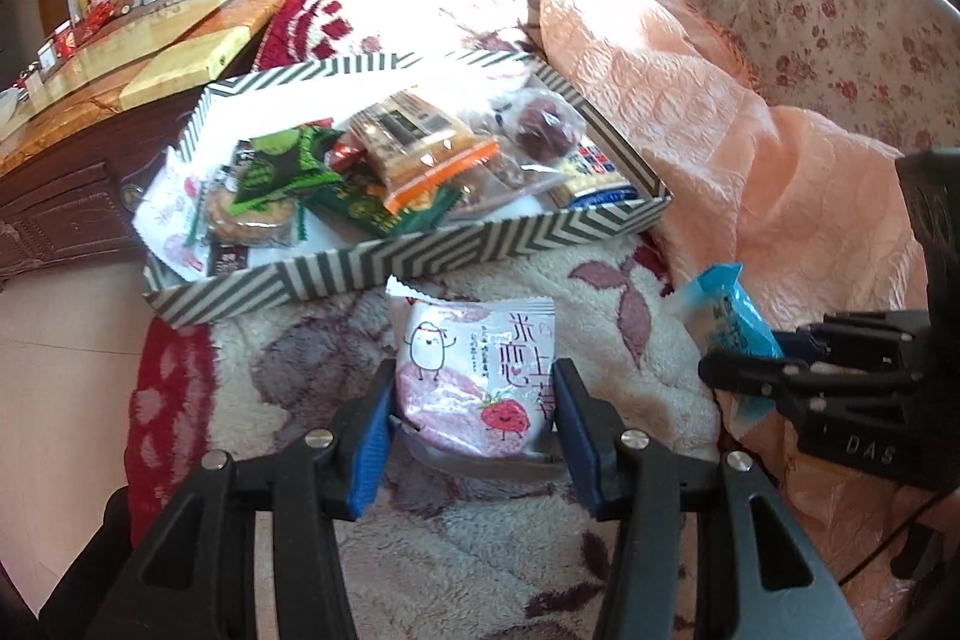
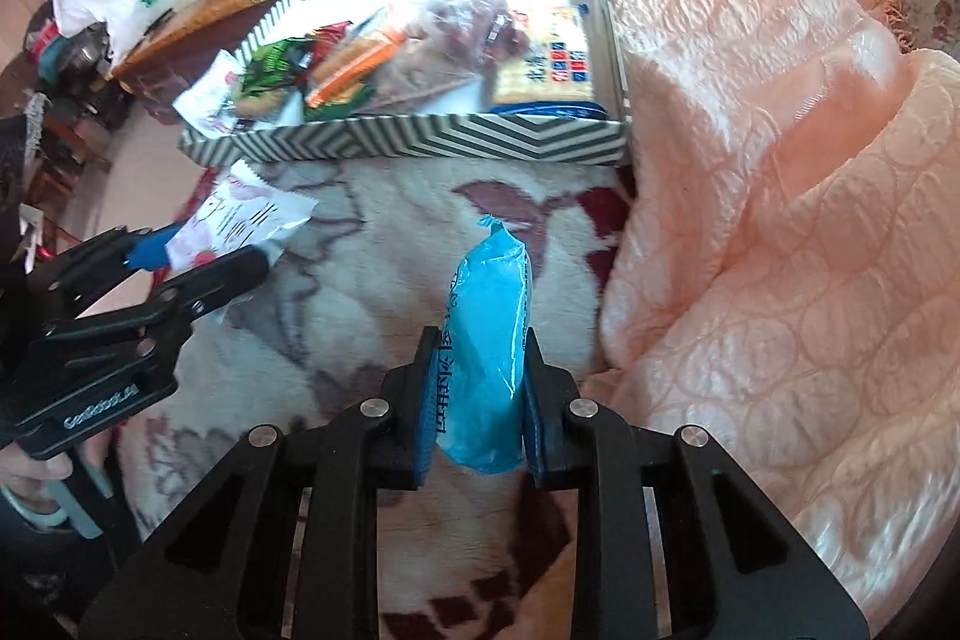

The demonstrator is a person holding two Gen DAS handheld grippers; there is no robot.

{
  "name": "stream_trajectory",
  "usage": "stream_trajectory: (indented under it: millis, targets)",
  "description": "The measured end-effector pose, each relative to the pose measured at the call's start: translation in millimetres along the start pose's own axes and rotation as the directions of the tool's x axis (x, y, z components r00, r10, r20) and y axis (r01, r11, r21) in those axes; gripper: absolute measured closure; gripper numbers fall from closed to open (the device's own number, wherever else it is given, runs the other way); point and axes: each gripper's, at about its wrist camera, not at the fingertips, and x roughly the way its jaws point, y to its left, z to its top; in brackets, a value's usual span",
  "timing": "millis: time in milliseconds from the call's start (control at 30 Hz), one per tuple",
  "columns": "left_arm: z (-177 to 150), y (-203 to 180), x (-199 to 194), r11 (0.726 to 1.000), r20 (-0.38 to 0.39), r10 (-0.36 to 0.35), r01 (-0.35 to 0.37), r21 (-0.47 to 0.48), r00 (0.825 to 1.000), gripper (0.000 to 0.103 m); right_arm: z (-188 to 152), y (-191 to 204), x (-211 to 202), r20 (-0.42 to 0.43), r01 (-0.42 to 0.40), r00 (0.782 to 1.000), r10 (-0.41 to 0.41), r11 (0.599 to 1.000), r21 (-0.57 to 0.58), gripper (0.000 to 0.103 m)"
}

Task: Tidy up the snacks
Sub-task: 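Place the pink packet in the box with the left gripper while the right gripper places the blue packet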

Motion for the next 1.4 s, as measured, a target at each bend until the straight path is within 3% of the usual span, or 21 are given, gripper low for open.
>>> stream_trajectory:
  millis: [667, 1400]
  targets:
    - [17, 29, -6, 0.996, 0.043, 0.085, -0.083, -0.032, 0.995, 0.051, 39, 47, -5, 0.057, -0.051, 0.997, 0.055, 0.996, -0.078, 0.081]
    - [51, 69, 7, 0.986, 0.055, 0.156, -0.152, -0.069, 0.986, 0.051, 89, 57, 9, 0.054, -0.036, 0.998, 0.043, 0.992, -0.121, 0.081]
